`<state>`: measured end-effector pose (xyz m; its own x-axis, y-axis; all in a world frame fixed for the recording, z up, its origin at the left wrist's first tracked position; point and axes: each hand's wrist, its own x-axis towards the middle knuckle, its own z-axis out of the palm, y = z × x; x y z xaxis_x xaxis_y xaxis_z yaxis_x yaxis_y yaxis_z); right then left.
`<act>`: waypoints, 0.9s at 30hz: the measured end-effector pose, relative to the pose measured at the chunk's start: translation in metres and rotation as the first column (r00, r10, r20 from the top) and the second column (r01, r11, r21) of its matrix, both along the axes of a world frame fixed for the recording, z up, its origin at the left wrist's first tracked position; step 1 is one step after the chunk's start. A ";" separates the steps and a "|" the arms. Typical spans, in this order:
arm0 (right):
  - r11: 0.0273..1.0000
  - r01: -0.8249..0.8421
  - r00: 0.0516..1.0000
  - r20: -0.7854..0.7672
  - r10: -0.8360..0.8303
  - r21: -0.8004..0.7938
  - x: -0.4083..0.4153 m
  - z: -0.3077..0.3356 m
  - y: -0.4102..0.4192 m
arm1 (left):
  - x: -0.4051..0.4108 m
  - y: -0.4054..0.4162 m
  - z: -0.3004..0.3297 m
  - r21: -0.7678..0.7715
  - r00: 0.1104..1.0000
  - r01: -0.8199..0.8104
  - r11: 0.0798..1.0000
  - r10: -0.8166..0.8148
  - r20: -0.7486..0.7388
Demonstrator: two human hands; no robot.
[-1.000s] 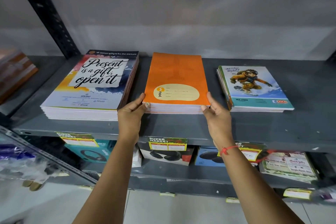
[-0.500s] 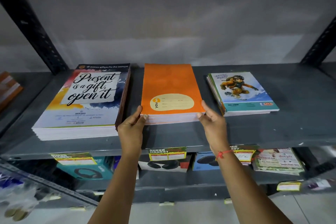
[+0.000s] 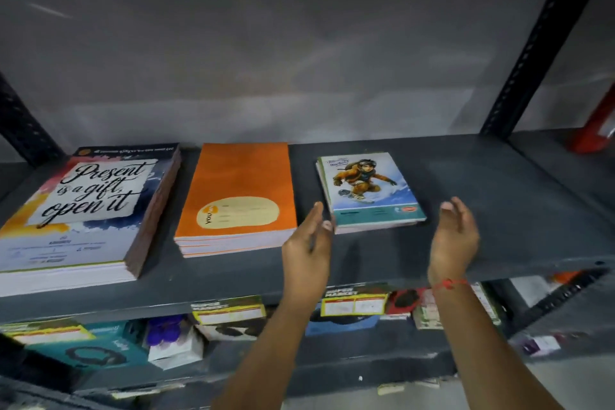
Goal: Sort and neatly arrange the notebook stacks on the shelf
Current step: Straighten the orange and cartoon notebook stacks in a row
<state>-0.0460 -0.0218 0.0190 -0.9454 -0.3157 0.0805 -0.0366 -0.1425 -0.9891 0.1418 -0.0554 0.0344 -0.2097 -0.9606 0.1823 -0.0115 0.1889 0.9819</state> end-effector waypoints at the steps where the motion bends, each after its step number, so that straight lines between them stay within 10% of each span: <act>1: 0.994 -0.088 0.996 0.022 0.086 0.060 -0.007 -0.005 -0.003 | -0.007 -0.005 -0.003 0.115 0.996 0.007 0.993 0.003 -0.084; 11: 0.755 -0.506 0.824 -0.025 0.566 0.418 -0.031 -0.012 -0.020 | -0.063 -0.016 -0.022 0.351 0.987 -0.150 0.924 0.161 -0.001; 20: 0.458 -0.860 0.484 0.080 0.871 0.225 -0.067 -0.012 -0.002 | -0.038 -0.021 -0.020 0.305 1.000 0.017 0.952 -0.010 -0.026; 27: 0.496 -0.839 0.518 0.053 0.853 0.222 -0.067 -0.020 -0.006 | -0.040 -0.021 -0.024 0.281 0.997 -0.053 0.958 0.067 -0.039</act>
